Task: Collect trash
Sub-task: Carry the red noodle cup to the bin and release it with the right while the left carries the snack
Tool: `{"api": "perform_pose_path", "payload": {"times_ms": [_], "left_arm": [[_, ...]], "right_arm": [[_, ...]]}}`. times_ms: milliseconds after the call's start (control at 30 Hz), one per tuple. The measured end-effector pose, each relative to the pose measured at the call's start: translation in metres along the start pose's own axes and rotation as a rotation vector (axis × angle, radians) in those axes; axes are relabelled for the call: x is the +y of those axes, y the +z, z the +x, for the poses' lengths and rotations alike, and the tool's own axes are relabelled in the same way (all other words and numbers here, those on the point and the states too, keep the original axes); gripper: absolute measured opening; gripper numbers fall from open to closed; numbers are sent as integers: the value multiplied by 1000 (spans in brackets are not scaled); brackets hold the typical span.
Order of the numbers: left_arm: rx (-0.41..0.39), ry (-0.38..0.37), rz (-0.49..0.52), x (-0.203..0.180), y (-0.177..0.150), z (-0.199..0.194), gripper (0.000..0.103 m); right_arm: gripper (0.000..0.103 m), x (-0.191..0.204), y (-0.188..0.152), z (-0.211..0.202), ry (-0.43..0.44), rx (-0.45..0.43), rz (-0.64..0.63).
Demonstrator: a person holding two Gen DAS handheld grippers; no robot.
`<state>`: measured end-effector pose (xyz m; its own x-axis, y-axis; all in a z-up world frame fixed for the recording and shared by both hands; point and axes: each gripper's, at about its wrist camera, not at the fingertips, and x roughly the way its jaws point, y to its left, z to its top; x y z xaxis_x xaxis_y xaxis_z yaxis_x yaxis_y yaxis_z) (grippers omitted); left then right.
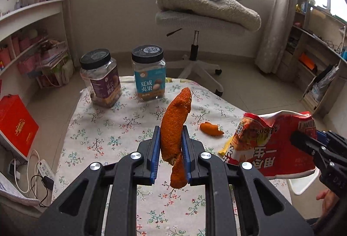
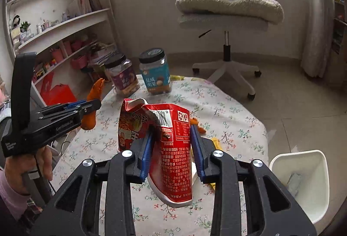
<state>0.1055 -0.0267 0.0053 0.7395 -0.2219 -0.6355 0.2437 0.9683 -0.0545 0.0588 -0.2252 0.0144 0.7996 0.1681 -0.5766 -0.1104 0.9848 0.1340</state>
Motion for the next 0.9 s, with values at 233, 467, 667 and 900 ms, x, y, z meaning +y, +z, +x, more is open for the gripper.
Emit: {"api": "perform_pose_path", "payload": {"times_ms": [233, 467, 667, 900], "left_arm": [[-84, 2, 50, -23, 7, -11, 19], [-102, -34, 50, -45, 11, -10, 19], [-107, -62, 63, -65, 12, -11, 19], [-109, -101, 88, -93, 12, -11, 19]], "right_arm": [[31, -4, 3, -10, -113, -93, -31], [31, -20, 4, -26, -169, -127, -21], [31, -43, 2, -41, -217, -151, 11], [32, -77, -3, -62, -293, -178, 61]]}}
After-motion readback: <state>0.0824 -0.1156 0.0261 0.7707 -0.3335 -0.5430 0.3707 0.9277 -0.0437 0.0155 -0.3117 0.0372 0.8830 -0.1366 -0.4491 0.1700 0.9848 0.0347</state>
